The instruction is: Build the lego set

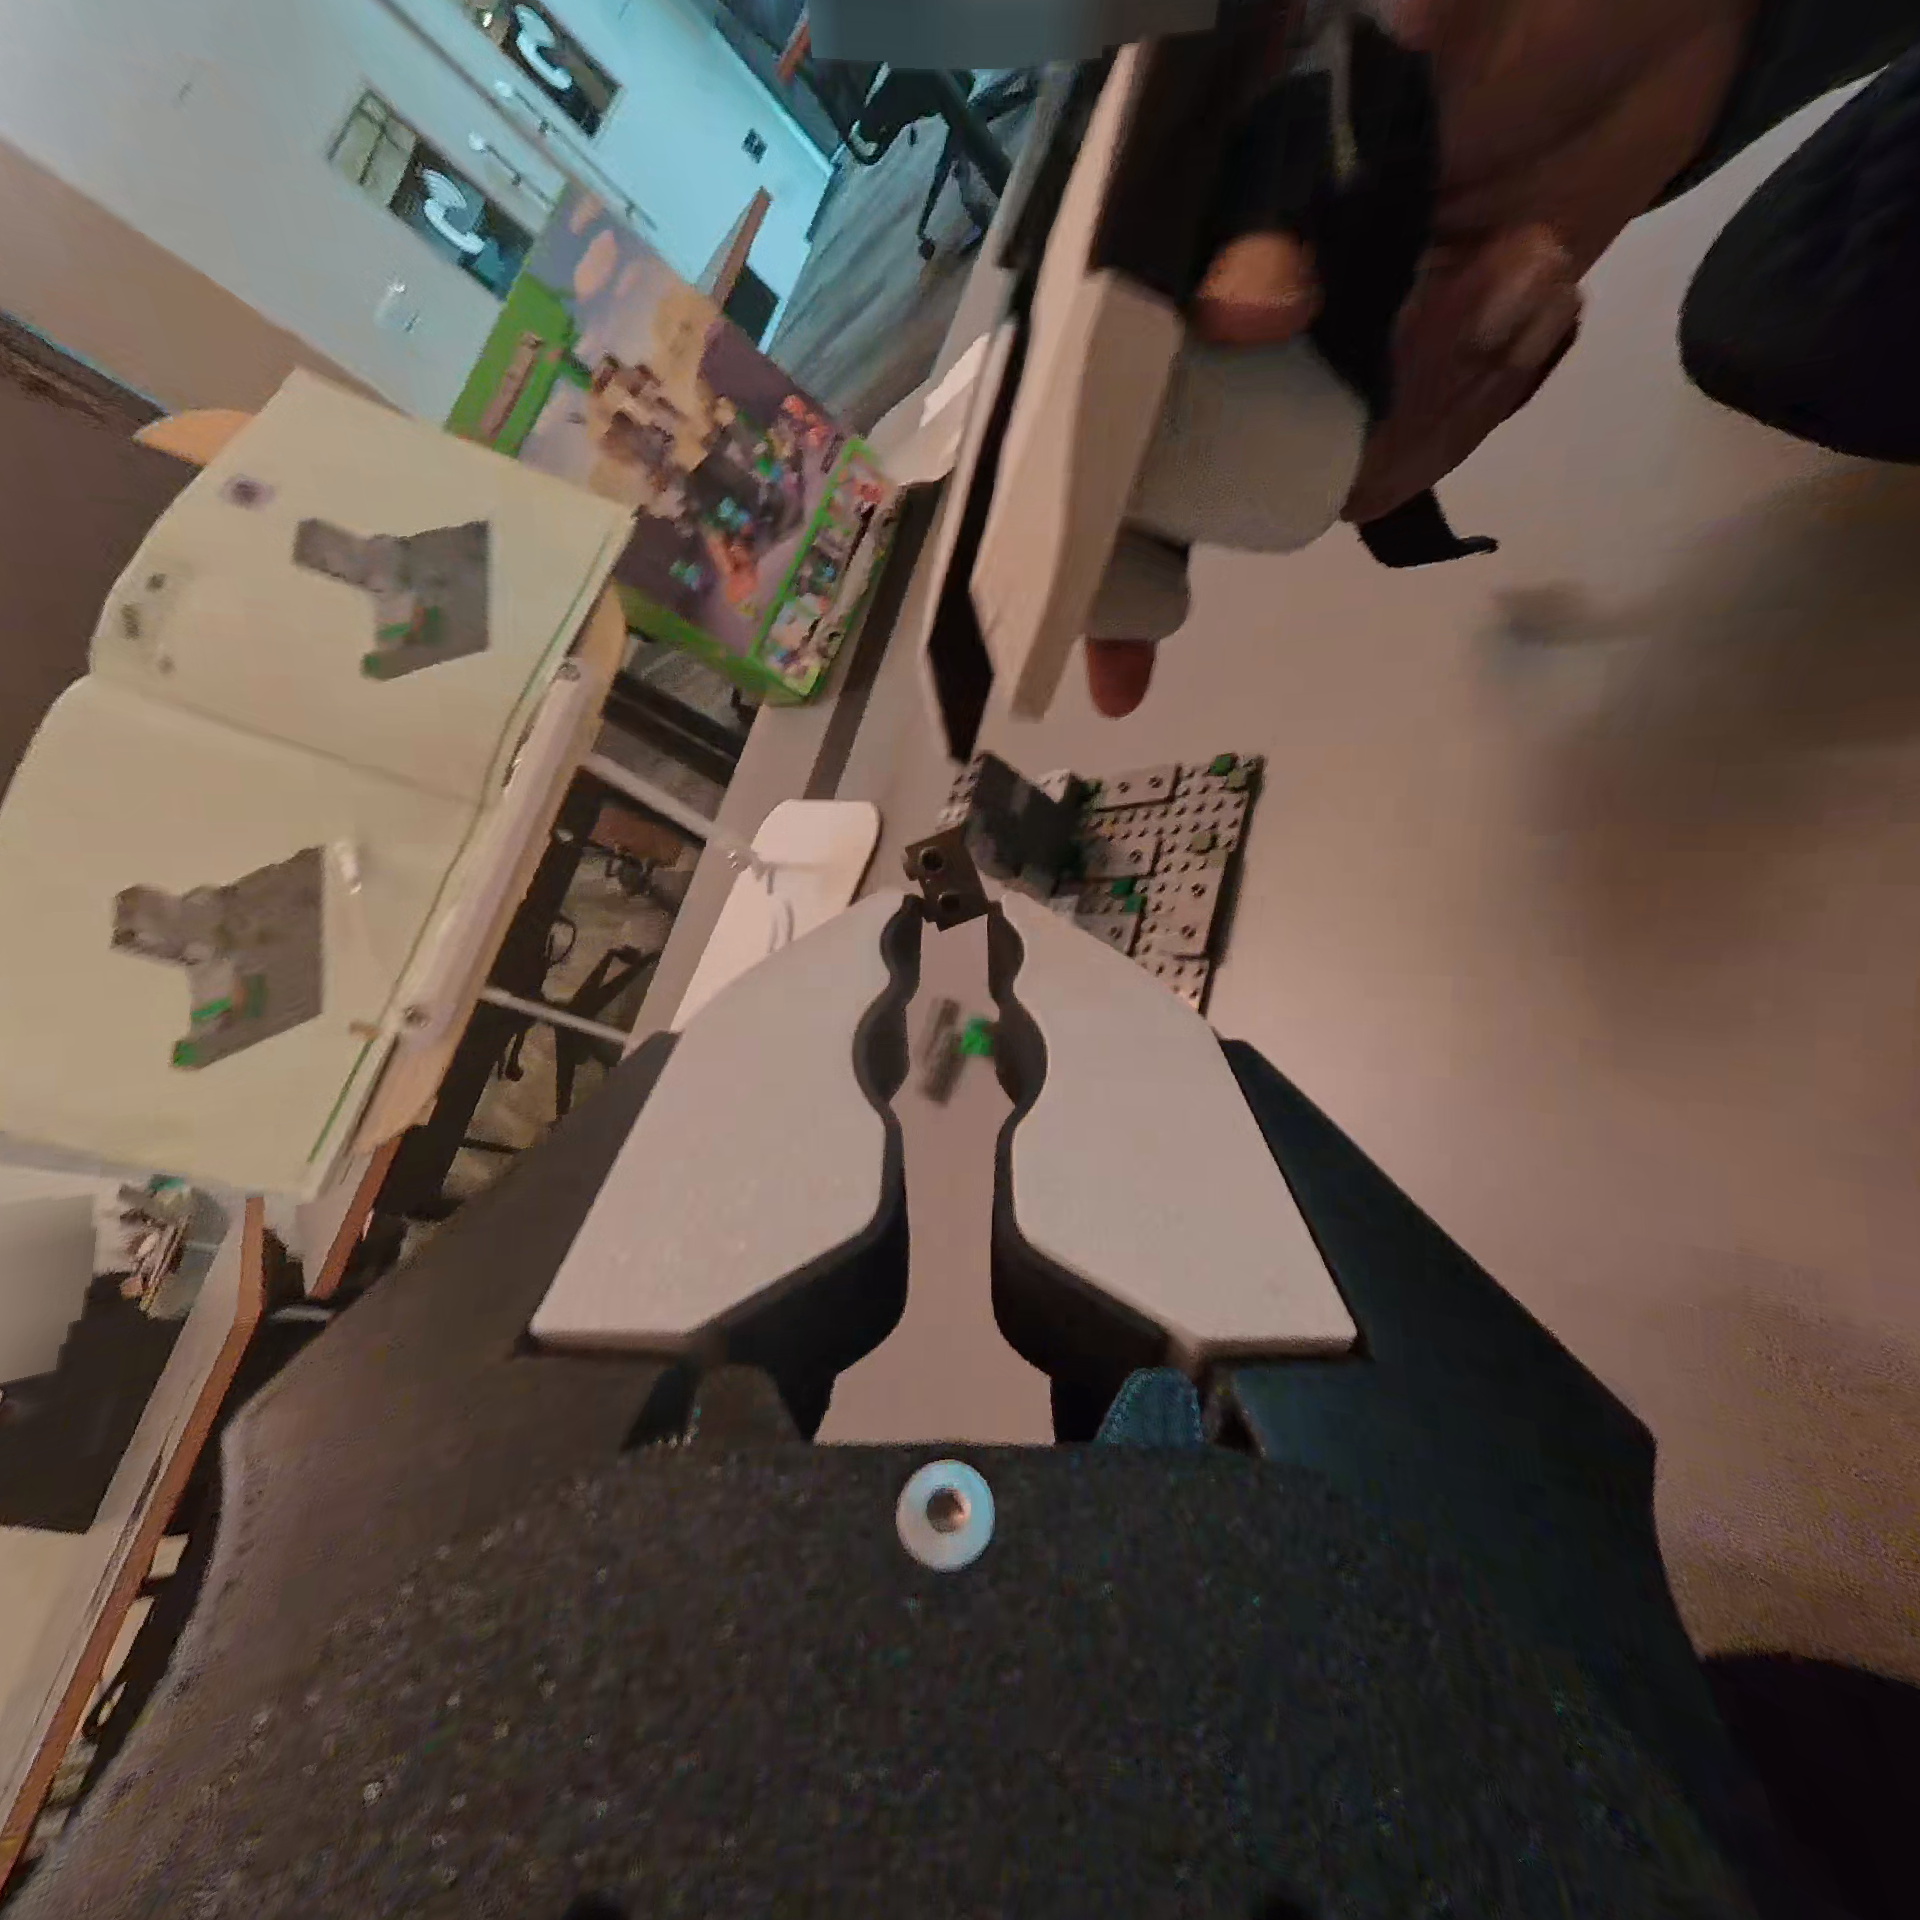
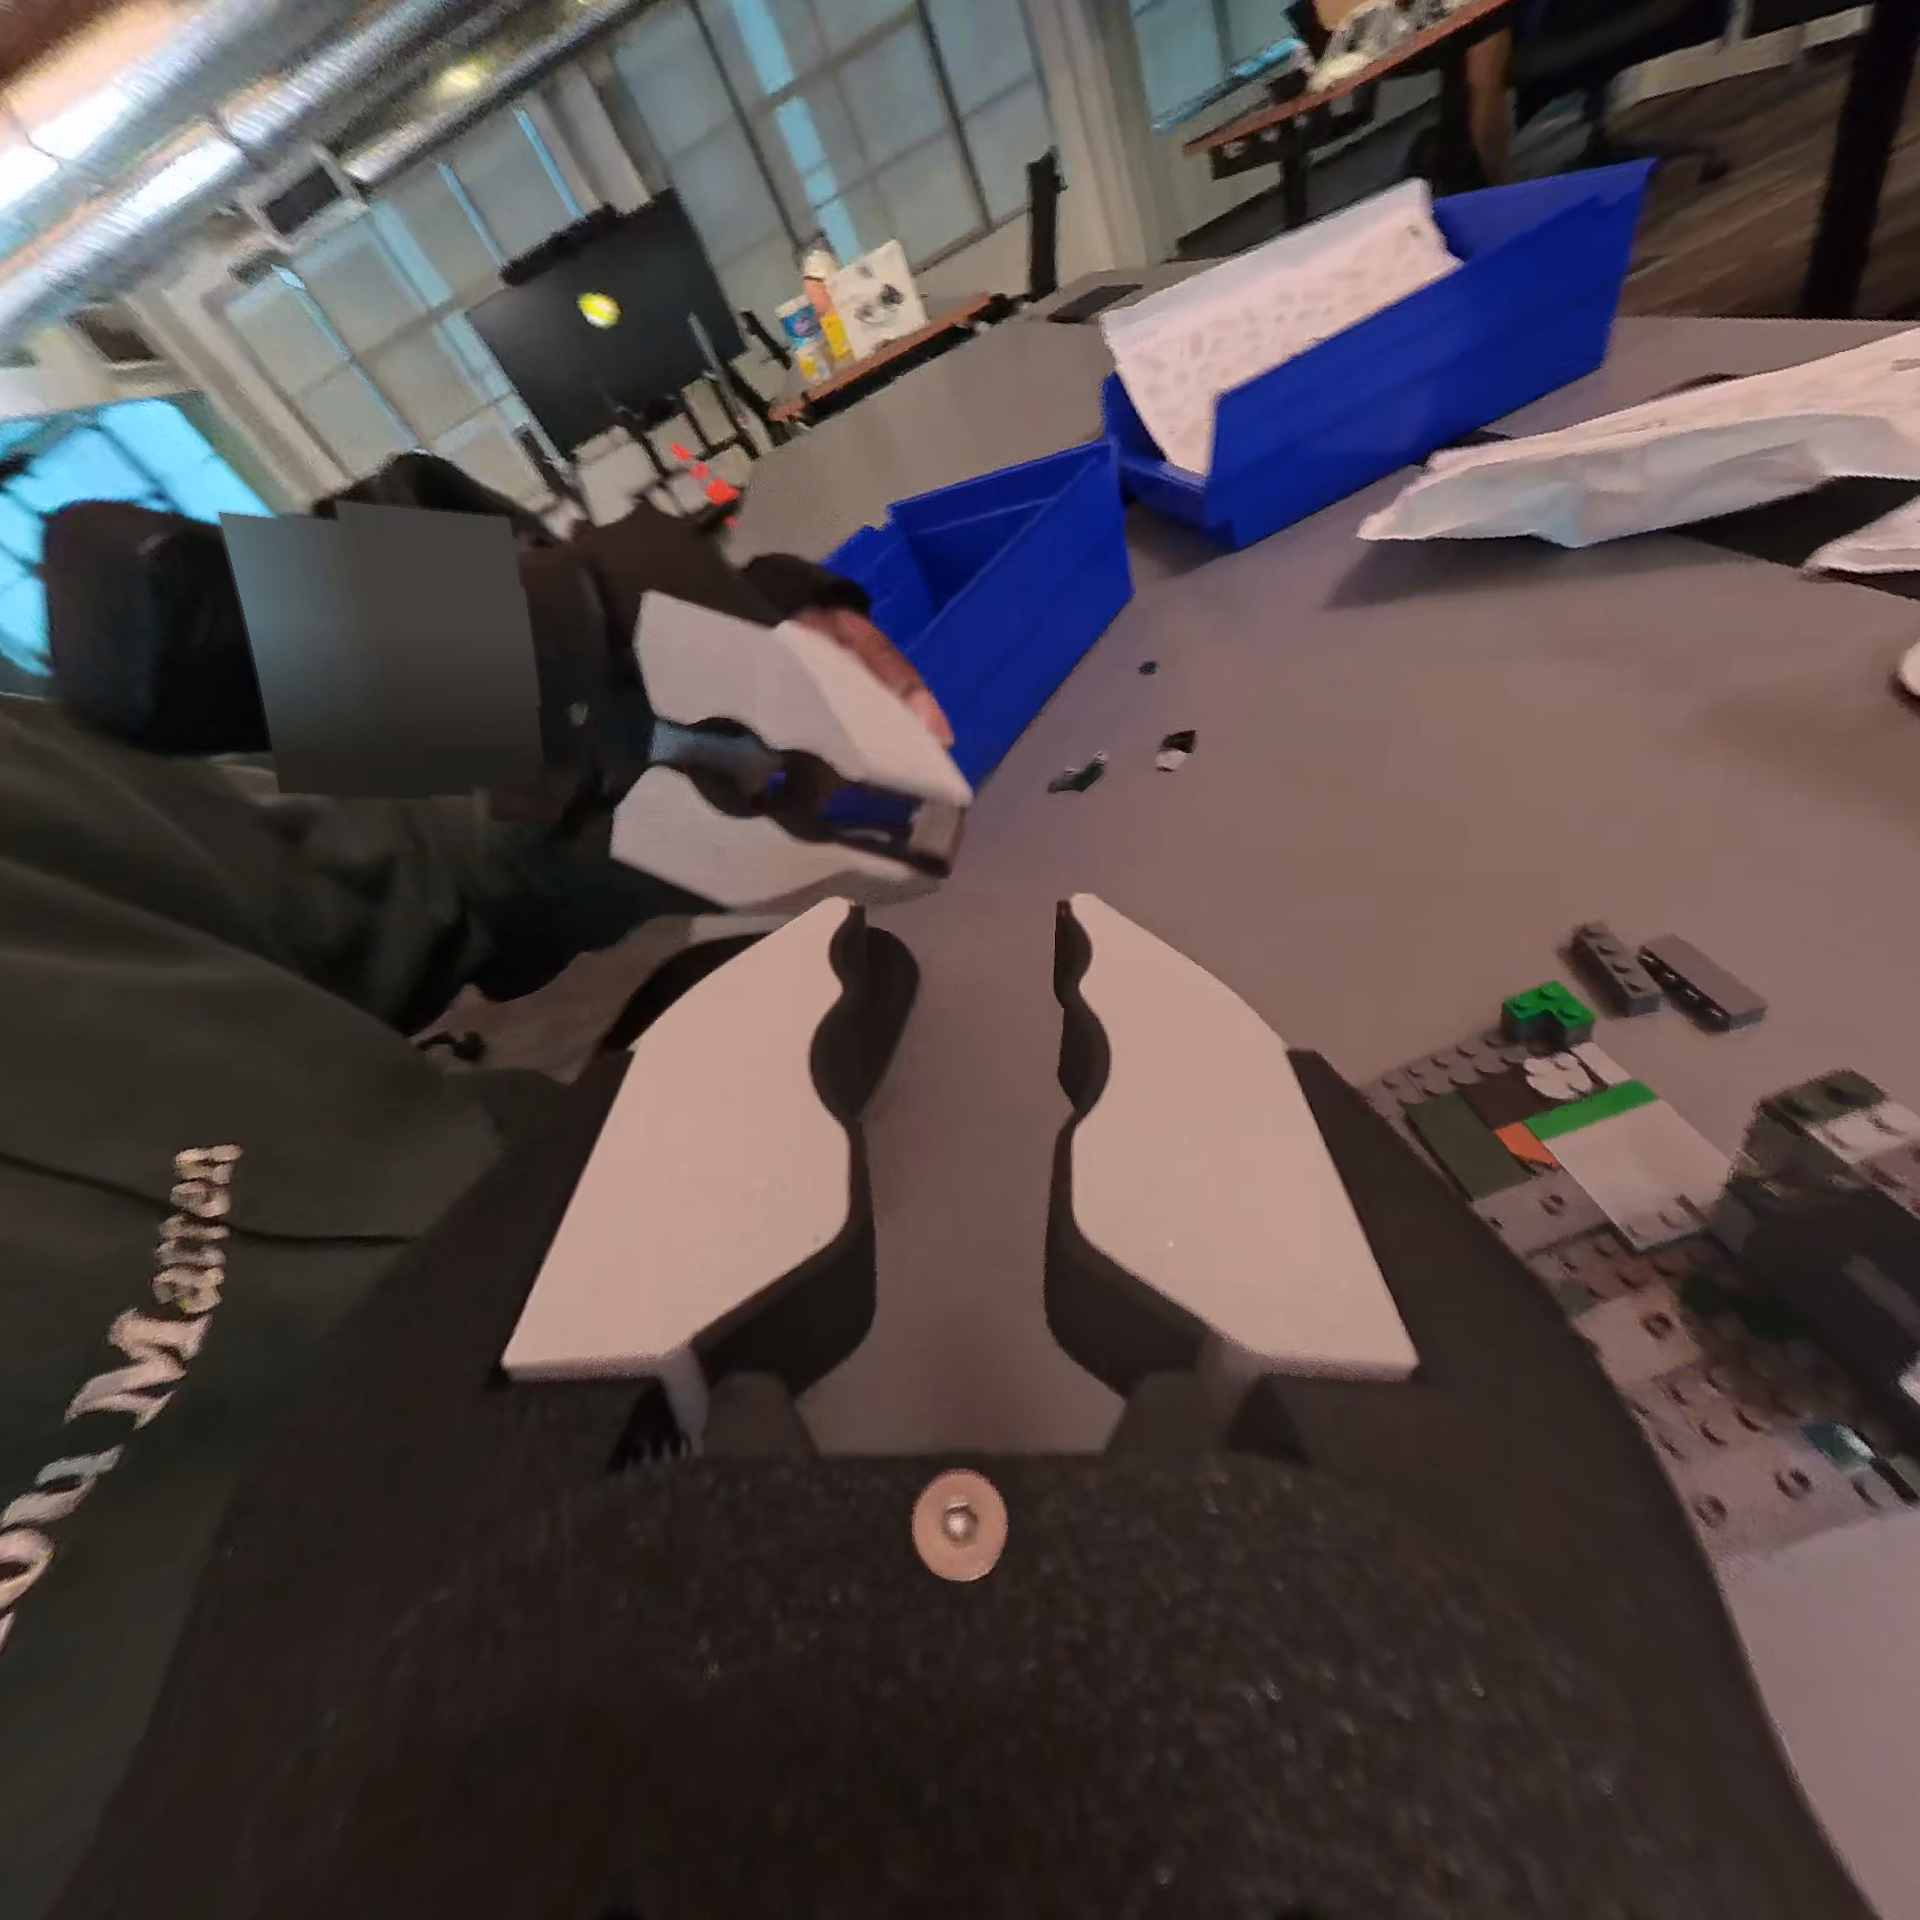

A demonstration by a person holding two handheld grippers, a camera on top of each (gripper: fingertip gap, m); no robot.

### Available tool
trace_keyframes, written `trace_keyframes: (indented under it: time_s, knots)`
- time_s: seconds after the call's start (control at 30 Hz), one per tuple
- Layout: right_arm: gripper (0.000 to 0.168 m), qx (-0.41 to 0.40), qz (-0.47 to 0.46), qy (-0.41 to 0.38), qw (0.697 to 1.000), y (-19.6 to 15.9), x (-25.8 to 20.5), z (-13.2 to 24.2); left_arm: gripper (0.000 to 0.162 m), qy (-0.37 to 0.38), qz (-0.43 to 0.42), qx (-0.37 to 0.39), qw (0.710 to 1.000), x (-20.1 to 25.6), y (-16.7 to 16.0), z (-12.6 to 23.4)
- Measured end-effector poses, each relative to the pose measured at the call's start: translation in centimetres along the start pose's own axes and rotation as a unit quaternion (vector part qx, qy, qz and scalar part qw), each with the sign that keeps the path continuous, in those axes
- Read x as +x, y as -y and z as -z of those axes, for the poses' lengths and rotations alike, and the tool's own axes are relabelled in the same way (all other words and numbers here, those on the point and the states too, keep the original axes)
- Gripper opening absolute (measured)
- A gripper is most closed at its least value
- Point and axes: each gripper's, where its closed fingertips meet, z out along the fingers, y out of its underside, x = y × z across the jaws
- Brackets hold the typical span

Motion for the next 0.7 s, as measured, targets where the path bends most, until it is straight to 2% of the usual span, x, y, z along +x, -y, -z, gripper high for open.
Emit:
trace_keyframes:
  time_s: [0.13, 0.17, 0.23, 0.37, 0.43, 0.53, 0.7]
  knots:
    - [0.033, -0.02, 0.01, -0.038, 0.999, -1.3, 0.7, 0.2, 0.012, -0.016, -0.035, 0.002, 0.999, 2.0, 0.7, -2.1]
    - [0.029, -0.025, 0.007, -0.034, 0.999, -1.6, 0.5, 0.2, 0.012, -0.016, -0.043, 0.003, 0.999, 2.3, 0.7, -2.4]
    - [0.01, -0.035, 0.015, -0.042, 0.998, -2.3, 0.8, 0.3, 0.012, -0.024, -0.04, 0.006, 0.999, 2.7, 0.8, -2.7]
    - [0.01, -0.024, 0.079, -0.025, 0.996, -2.8, 0.6, 0.7, 0.012, -0.053, 0.0, 0.023, 0.998, 3.4, 1.1, -2.6]
    - [0.01, -0.02, 0.146, 0.0, 0.989, -3.1, 0.0, 1.2, 0.017, -0.103, 0.063, 0.041, 0.992, 4.3, 1.3, -2.2]
    - [0.01, -0.016, 0.237, 0.06, 0.969, -3.7, -1.7, 2.3, 0.019, -0.224, 0.196, 0.066, 0.952, 6.0, 1.7, -1.2]
    - [0.009, -0.044, 0.279, 0.149, 0.948, -5.3, -3.6, 3.3, 0.021, -0.389, 0.369, 0.138, 0.833, 7.5, 4.4, 0.7]
